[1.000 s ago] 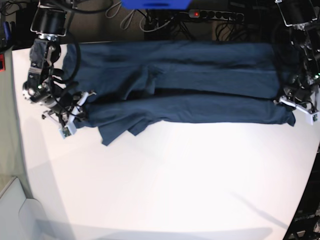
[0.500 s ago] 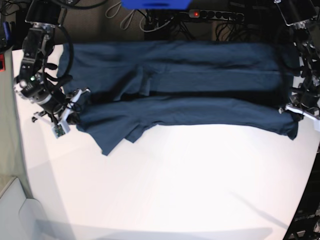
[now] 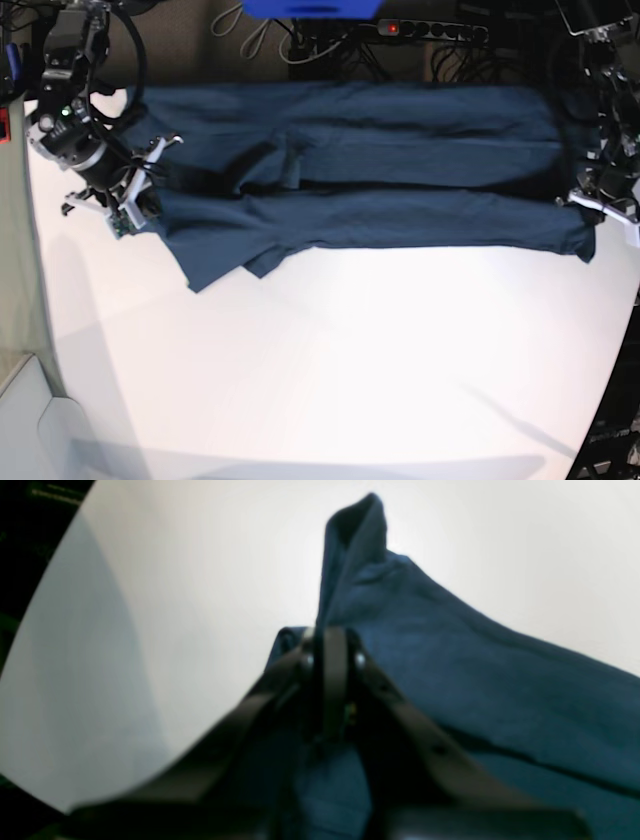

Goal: Layout the t-shirt on the table in an organized manner, then fold the t-shirt properly
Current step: 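Pull the folded strip's ends apart with both grippers to straighten it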

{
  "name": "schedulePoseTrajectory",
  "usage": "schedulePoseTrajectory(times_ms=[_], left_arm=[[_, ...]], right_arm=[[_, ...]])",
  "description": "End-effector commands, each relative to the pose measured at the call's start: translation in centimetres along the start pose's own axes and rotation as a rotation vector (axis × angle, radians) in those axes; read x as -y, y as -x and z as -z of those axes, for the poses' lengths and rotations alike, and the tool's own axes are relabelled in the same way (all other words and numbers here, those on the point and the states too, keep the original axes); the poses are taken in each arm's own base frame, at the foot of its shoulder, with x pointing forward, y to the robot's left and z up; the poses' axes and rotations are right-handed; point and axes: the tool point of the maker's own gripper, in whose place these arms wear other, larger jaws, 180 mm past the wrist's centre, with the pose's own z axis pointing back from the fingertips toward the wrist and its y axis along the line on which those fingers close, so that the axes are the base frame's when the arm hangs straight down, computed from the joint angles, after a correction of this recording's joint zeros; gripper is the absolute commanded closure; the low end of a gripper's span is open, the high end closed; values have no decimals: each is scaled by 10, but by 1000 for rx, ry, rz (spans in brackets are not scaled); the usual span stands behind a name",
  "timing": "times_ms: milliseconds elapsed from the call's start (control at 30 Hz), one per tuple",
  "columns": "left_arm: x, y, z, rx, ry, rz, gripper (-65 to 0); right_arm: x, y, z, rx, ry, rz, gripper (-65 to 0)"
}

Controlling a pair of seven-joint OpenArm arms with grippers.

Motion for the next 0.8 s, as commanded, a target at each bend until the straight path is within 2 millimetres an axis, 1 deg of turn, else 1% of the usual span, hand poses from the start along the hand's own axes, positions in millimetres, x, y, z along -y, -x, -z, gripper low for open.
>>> schedulePoseTrajectory(times_ms=[0, 67, 133, 267, 367, 467, 633, 700, 767], left_arm=[[-12, -24, -7, 71, -27, 9, -2], [-16, -26, -10, 80, -22, 21, -2], [-14, -28, -13, 84, 14, 63, -2], [-22, -18, -17, 17, 33, 104, -2], [-25, -20, -18, 4, 30, 107, -2], [-34, -19, -22, 2, 9, 96, -2], [-48, -23, -27, 17, -22, 76, -2], [-50, -21, -28, 3, -28, 73, -2], [-50, -16, -28, -23, -28, 72, -2]], right_arm=[[6, -12, -4, 44, 16, -13, 0], [9, -10, -5, 37, 19, -23, 0], [12, -9, -6, 31, 23, -33, 0], [12, -10, -6, 31, 24, -36, 0], [12, -9, -6, 27, 22, -36, 0], [9, -2, -7, 11, 18, -33, 0], [8, 0, -8, 6, 17, -33, 0], [10, 1, -8, 1, 17, -37, 0], [10, 9, -10, -22, 11, -49, 0]])
